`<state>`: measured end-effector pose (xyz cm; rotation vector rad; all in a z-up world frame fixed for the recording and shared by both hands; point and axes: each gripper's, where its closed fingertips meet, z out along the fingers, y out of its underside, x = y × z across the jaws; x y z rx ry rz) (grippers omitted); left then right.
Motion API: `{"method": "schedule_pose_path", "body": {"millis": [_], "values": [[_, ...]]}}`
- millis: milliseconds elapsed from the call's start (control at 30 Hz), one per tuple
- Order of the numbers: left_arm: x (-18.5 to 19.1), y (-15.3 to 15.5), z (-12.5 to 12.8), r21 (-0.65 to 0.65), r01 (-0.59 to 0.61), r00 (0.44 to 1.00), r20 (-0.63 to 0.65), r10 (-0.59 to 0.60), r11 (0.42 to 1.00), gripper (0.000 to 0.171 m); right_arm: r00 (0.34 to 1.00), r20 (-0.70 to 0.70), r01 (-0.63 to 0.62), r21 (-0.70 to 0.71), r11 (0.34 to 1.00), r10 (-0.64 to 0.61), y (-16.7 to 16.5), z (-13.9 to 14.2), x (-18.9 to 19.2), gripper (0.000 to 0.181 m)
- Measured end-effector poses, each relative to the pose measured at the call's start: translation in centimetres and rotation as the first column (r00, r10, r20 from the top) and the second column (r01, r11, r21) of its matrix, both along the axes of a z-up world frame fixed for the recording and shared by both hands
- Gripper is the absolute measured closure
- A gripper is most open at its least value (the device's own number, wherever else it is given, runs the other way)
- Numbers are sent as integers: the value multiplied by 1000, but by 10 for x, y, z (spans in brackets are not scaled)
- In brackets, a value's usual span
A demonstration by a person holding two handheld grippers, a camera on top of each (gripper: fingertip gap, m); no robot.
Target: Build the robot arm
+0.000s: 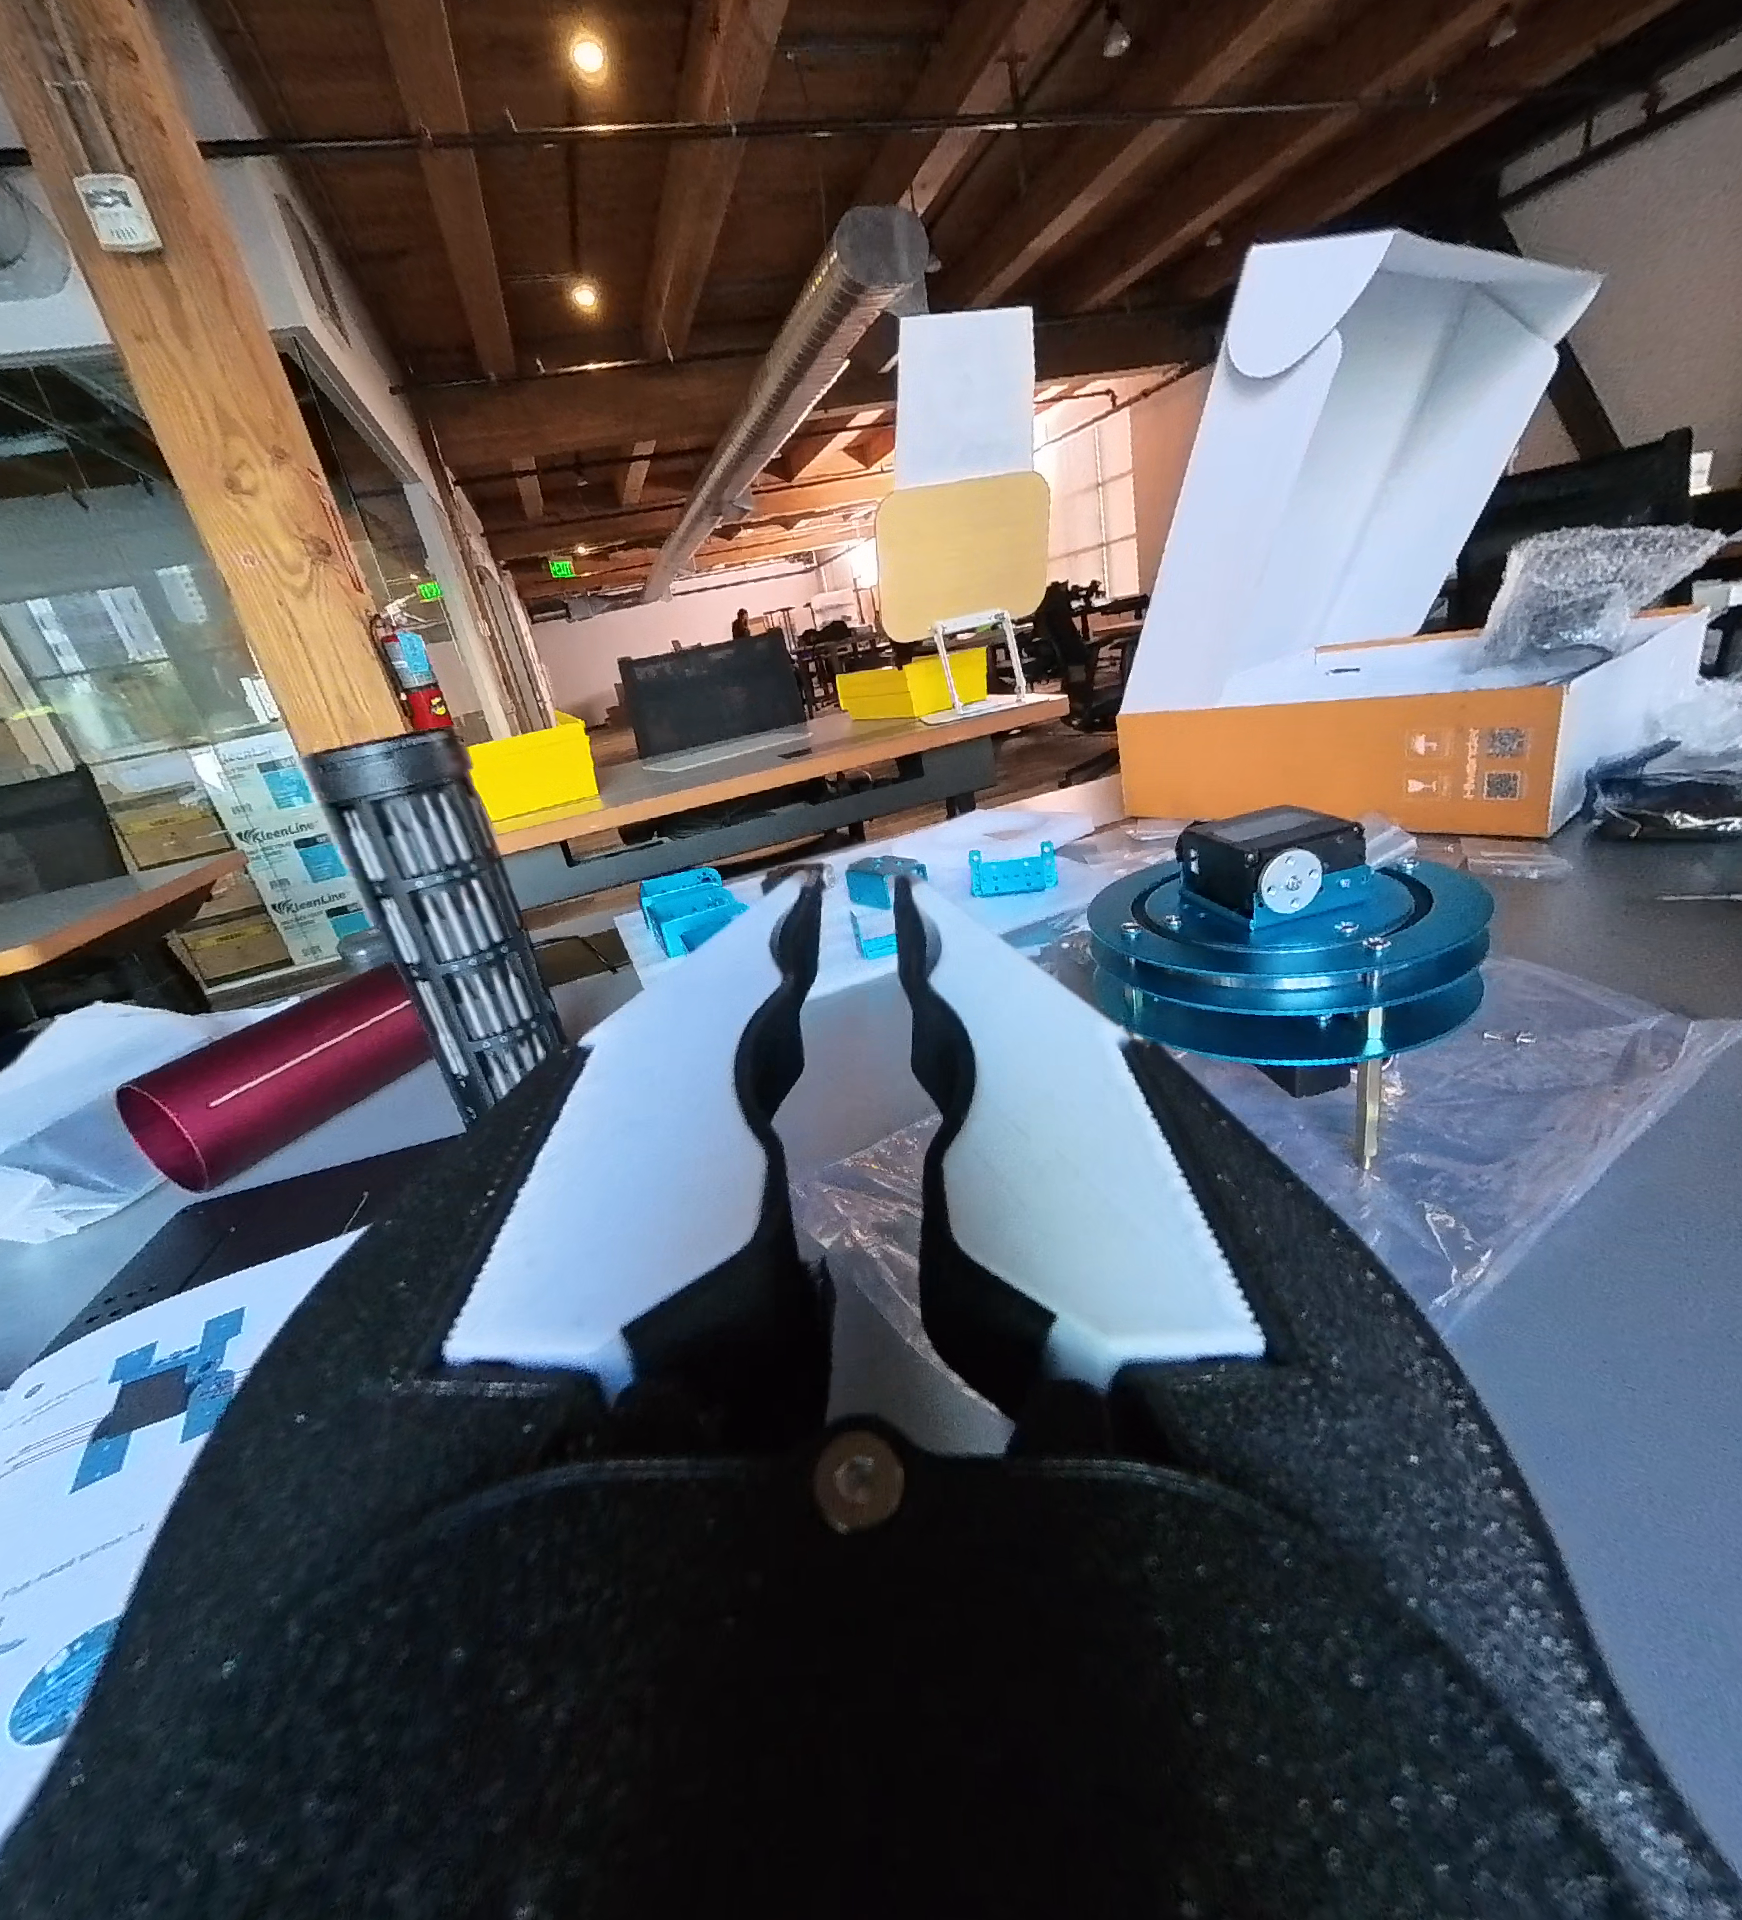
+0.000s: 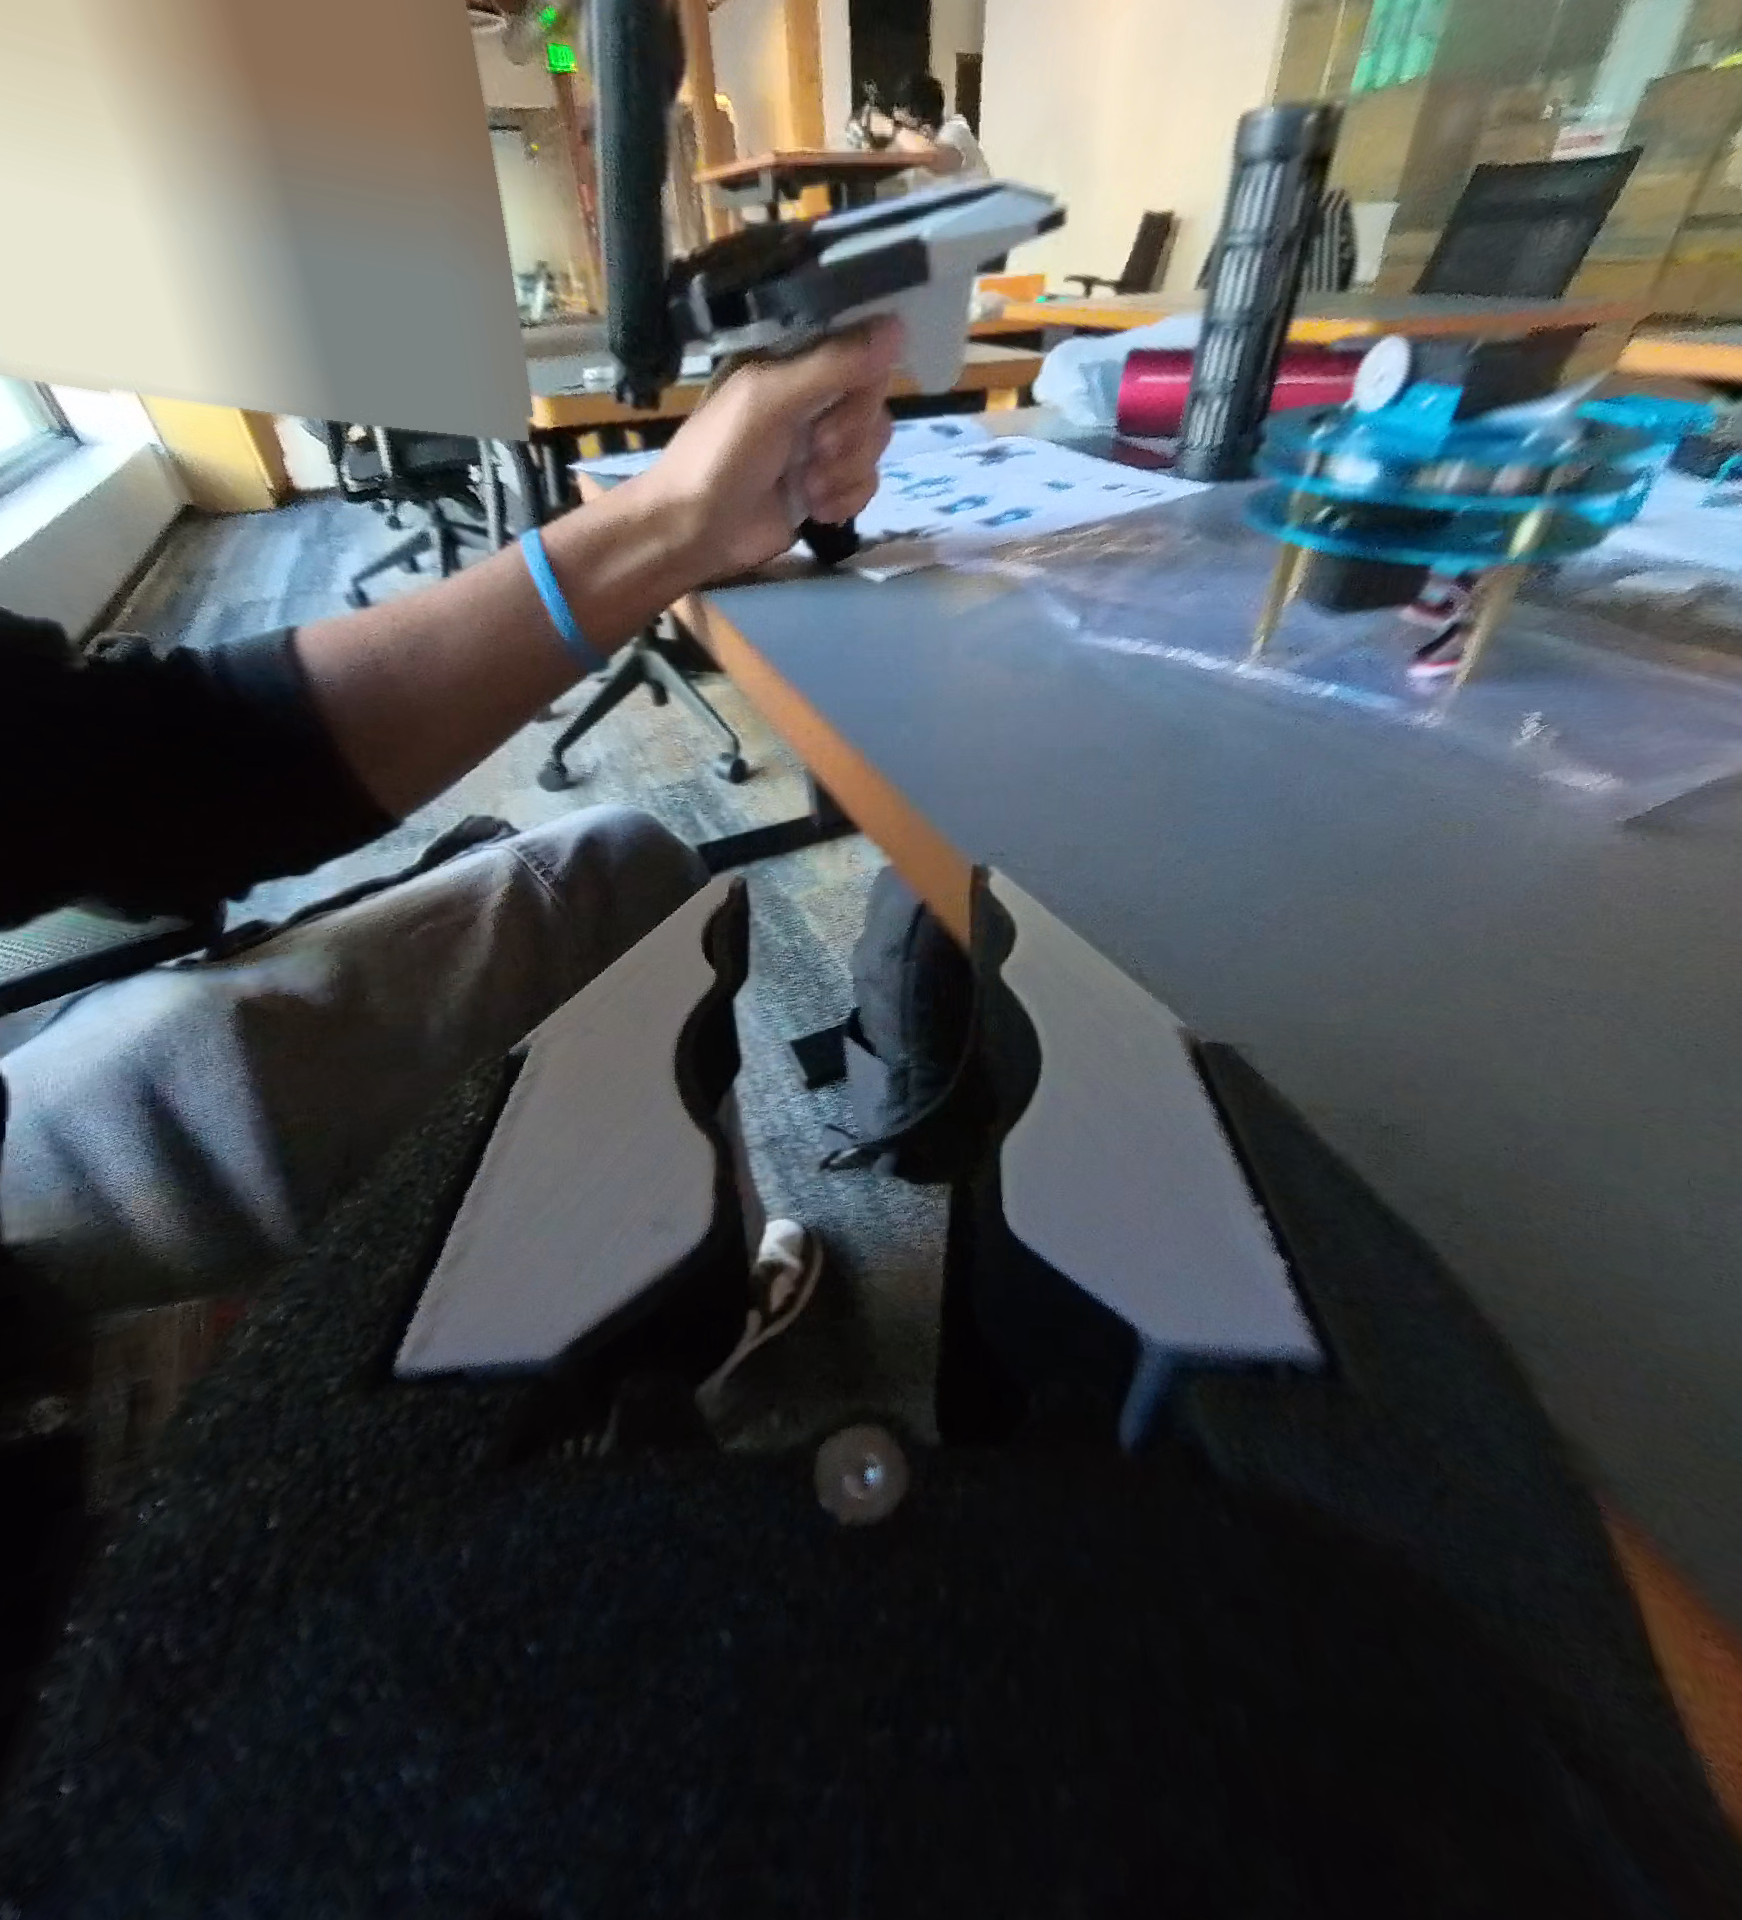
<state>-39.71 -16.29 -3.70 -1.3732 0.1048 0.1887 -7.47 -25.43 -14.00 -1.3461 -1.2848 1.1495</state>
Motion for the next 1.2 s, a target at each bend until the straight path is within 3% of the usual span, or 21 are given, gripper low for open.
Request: {"method": "schedule_pose_path", "body": {"millis": [133, 233, 333, 467, 600, 667, 700, 800, 900, 1000, 1100, 1200], "values": [[-3, -5, 6, 34, -26, 1000, -5, 27, 999, 158, 999, -14, 50, -27, 998, -51, -15, -18, 16, 135], [1, -10, 11, 63, -32, 999, -17, 33, 998, 158, 985, 20, 167, 98, 981, -170, -9, -22, 43, 129], [12, -28, 16, 79, -15, 1000, -1, 15, 997, 157, 949, 66, 298, 117, 947, -307, 13, -3, 75, 137], [59, -88, -3, 25, 51, 999, 10, -51, 998, 156, 920, 167, 357, 25, 934, -356, 60, 27, 107, 127], [99, -177, -48, -37, -15, 998, -61, 12, 999, 156, 835, 224, 476, 161, 865, -502, 154, 62, 144, 133], [120, -218, -84, -85, -11, 1000, -23, 9, 996, 156, 804, 285, 504, 140, 852, -522, 197, 65, 154, 121], [131, -234, -108, -125, 2, 1000, 9, 0, 992, 156, 799, 286, 513, 134, 848, -529, 214, 66, 156, 125], [160, -266, -192, -259, 21, 995, 99, 5, 966, 156, 770, 403, 496, 109, 861, -495, 246, 40, 155, 112], [183, -282, -264, -403, 53, 983, 181, 23, 914, 156, 771, 453, 476, 59, 877, -449, 255, 16, 146, 114], [192, -286, -279, -453, 35, 991, 134, 29, 891, 151, 770, 472, 462, 51, 885, -429, 257, 3, 138, 119], [200, -287, -292, -481, 97, 978, 208, 6, 871, 151, 761, 486, 463, 54, 885, -428, 261, -9, 134, 122], [196, -290, -295, -483, 83, 981, 196, 15, 871, 151, 748, 515, 463, 48, 885, -419, 263, -20, 132, 121]]}}
